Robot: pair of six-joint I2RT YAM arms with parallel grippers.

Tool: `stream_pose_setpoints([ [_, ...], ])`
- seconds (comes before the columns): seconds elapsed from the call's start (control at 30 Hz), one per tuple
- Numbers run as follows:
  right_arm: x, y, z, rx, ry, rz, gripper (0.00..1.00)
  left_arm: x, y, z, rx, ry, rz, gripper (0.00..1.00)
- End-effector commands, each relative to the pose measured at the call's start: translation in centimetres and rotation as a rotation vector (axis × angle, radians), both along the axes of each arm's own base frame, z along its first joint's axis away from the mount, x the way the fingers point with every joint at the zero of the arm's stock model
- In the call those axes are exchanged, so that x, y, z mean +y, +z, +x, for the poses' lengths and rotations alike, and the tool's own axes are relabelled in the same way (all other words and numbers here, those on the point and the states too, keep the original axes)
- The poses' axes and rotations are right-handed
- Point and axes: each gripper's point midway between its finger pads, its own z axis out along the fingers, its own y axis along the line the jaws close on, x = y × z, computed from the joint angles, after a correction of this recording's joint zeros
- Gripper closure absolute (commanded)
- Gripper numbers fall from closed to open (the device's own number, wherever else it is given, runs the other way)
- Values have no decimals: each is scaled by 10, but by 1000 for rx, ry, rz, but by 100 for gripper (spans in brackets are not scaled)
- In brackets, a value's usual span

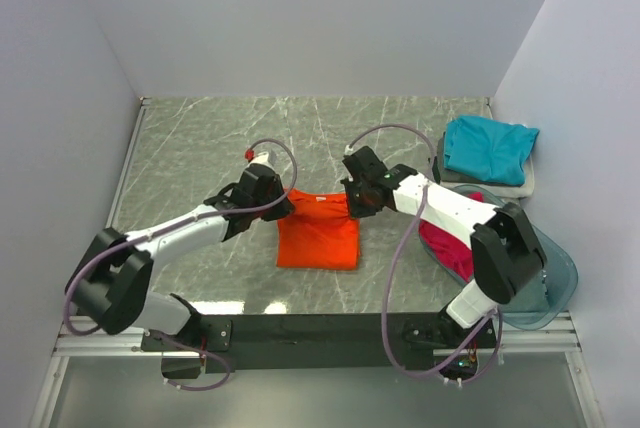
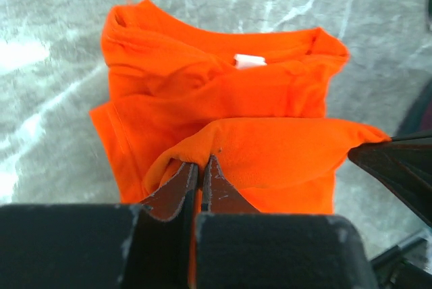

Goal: Fold and stack the t-shirts
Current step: Fold the tshirt

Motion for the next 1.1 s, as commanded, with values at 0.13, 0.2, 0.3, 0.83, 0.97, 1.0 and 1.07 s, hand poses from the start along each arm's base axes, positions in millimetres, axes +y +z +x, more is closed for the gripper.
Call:
stream_pose_setpoints([
  [0.13,12,9,43,-69,2,37,100,-14,3,45,-73,-37,4,100],
  [0.2,11,2,50,-62,-7,25,100,-14,-1,50,-69,-31,19,100],
  [0.3,7,-1,62,-61,-26,18,100,-12,-2,59,-62,-14,37,99],
  [0.83,15,73,40,-165,31,212,50,4,61,18,-236,100,25,44],
  [0.97,39,56,28,-70,113,291,54,-33,48,-8,-234,-15,-76,46],
  [1.0,46,52,24,-43,135,301,54,-39,42,-13,-222,-33,-85,47],
  [1.07,55,41,24,-6,160,297,55,-51,26,-25,-187,-67,-88,47],
])
